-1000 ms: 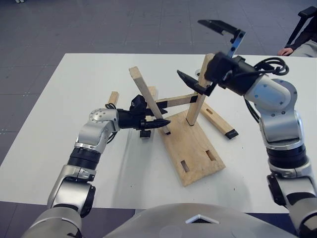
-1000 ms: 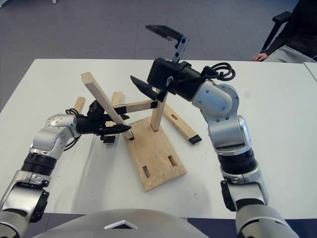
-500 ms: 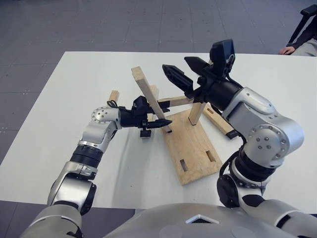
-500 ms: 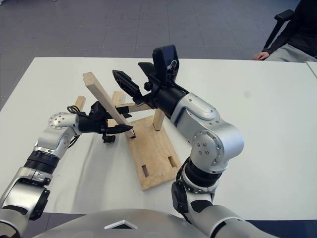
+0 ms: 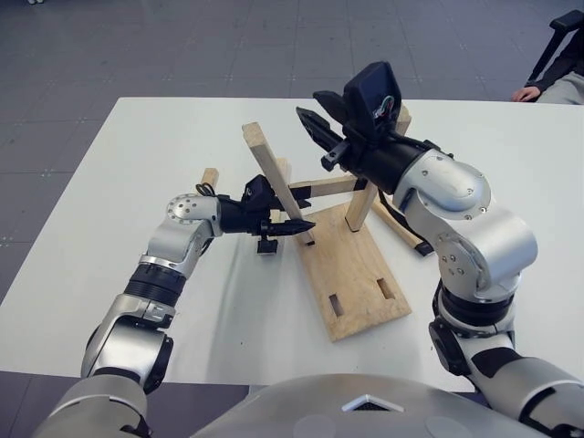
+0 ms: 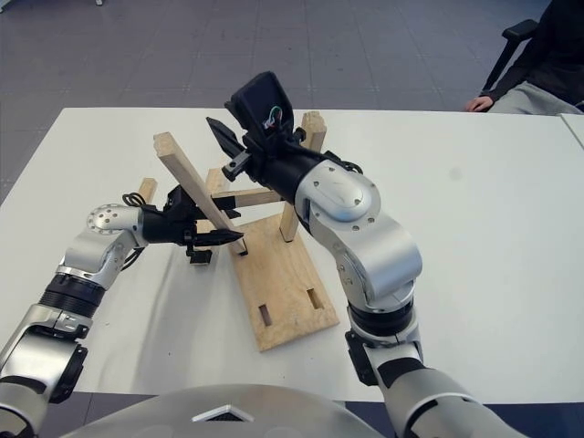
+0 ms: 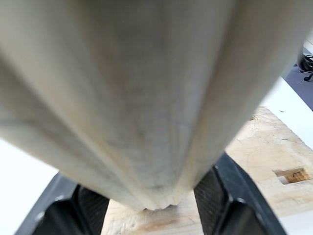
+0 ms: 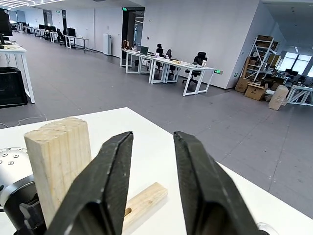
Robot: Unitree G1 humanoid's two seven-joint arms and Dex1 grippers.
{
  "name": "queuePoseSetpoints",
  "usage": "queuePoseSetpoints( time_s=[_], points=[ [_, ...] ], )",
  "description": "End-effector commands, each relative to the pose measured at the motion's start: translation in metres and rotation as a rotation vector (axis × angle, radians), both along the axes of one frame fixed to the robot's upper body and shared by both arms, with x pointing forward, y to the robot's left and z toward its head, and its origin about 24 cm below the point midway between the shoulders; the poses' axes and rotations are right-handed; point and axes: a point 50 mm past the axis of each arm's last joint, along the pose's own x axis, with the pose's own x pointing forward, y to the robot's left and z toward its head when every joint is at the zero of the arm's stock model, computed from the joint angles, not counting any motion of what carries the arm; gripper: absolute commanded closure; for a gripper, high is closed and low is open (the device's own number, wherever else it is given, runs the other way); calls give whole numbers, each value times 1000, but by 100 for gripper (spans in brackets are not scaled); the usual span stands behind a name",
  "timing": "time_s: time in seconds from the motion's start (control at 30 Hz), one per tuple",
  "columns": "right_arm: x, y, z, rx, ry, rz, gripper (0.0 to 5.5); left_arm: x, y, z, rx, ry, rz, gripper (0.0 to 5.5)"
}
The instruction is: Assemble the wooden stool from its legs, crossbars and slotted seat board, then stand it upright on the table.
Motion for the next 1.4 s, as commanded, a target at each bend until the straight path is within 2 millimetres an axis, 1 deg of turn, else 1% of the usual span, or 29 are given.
queuePoseSetpoints(
  time_s=[0.03,0.1,0.13,0.17,0.27,0.33,0.4,0.43,0.53,0.6,0.63,0.67,0.7,0.73,0.77,0.83,0.87,0.93,1.0,1.03,1.07,1.1,1.13,1.17,1.2,1.23,1.33,1.37,1.4],
  points=[
    [-5,3,-33,-236,78,100,483,-42,35,-65,317,307,13,338],
    [-24,-3,-76,-493,197,255,516,-42,35,-65,319,304,16,338],
    [-29,-7,-88,-558,230,290,538,-41,35,-65,320,302,16,338],
    [-32,-10,-92,-585,240,304,538,-41,35,-65,320,300,17,338],
    [-26,-14,-90,-589,218,282,538,-41,35,-66,329,295,16,338],
    [-22,-11,-83,-547,188,266,538,-41,36,-66,337,292,14,338],
    [-26,-12,-79,-527,202,306,538,-42,36,-67,345,290,10,338],
    [-28,-18,-79,-540,221,324,538,-42,36,-68,349,287,7,338],
    [-25,-59,-81,-659,295,318,538,-42,36,-70,378,264,2,338],
    [-23,-95,-79,-744,353,285,538,-44,39,-73,399,252,4,338],
    [-20,-115,-78,-789,383,242,538,-46,40,-74,410,246,2,338],
    [-19,-128,-76,-817,401,216,538,-47,41,-75,417,241,0,338],
    [-12,-143,-76,-839,407,139,538,-47,41,-76,420,232,0,338],
    [-4,-153,-75,-841,400,63,538,-46,41,-76,418,224,2,338],
    [7,-159,-74,-800,369,-37,538,-45,41,-76,415,217,4,338],
    [29,-164,-73,-710,293,-237,538,-41,40,-75,413,200,2,338],
    [37,-164,-75,-670,261,-313,538,-39,40,-75,414,191,0,338],
    [44,-157,-80,-667,211,-378,538,-37,41,-75,424,177,-10,338],
    [48,-120,-78,-584,138,-336,538,-38,42,-77,433,172,-15,338],
    [45,-98,-74,-519,115,-267,538,-38,41,-78,433,171,-17,338],
    [35,-71,-69,-428,106,-151,538,-38,40,-78,432,171,-20,338],
    [21,-46,-63,-324,114,-10,538,-38,40,-78,430,170,-22,338],
    [2,-22,-53,-229,114,155,538,-38,39,-79,430,170,-25,338],
    [-13,-8,-45,-171,108,276,538,-38,39,-79,431,171,-27,338],
    [-21,-2,-41,-147,112,346,538,-38,39,-80,435,172,-32,338],
    [-23,-3,-40,-148,120,366,538,-38,38,-80,436,171,-39,338],
    [-15,-16,-43,-194,152,310,538,-37,35,-81,429,165,-51,338],
    [-14,-22,-50,-251,186,291,538,-36,34,-80,424,131,-60,338],
    [-14,-31,-61,-345,236,292,538,-34,34,-75,431,55,-108,338]
  ],
)
